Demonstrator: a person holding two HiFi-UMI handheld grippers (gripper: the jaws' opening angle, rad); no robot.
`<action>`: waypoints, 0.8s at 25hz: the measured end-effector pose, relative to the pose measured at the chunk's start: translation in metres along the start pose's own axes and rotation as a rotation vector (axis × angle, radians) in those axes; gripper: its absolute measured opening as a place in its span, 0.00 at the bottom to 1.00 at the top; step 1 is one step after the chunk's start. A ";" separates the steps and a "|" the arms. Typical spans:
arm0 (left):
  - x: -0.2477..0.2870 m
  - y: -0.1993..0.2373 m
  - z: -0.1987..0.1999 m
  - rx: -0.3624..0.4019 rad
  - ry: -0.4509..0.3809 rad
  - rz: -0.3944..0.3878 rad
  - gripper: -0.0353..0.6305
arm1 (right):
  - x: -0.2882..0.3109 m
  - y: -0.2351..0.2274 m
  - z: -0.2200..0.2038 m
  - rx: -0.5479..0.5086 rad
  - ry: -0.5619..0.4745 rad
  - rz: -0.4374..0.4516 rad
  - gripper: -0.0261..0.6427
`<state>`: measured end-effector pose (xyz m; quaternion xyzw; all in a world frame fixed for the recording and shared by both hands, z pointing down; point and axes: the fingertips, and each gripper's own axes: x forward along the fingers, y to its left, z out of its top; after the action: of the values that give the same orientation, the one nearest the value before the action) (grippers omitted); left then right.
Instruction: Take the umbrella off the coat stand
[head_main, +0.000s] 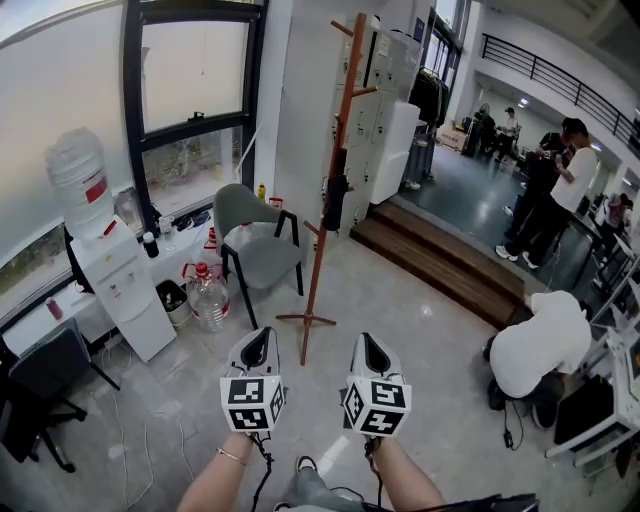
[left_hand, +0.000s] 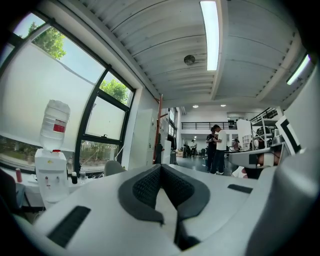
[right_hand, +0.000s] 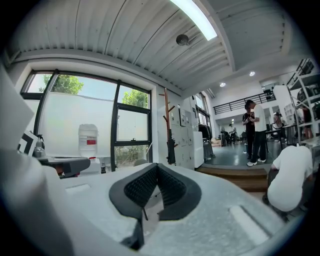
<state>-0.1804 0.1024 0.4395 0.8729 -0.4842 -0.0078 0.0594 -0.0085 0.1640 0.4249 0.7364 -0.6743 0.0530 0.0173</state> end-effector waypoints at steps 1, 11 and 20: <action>0.009 0.002 0.000 -0.001 0.000 0.006 0.06 | 0.009 -0.004 0.000 -0.003 0.004 0.002 0.05; 0.121 0.005 0.008 -0.001 0.015 0.026 0.06 | 0.111 -0.061 0.019 -0.006 0.014 0.025 0.05; 0.195 0.004 0.009 -0.012 0.014 0.065 0.06 | 0.183 -0.102 0.022 -0.009 0.040 0.058 0.05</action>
<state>-0.0811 -0.0654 0.4391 0.8565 -0.5116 -0.0026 0.0681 0.1101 -0.0105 0.4264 0.7153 -0.6950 0.0652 0.0325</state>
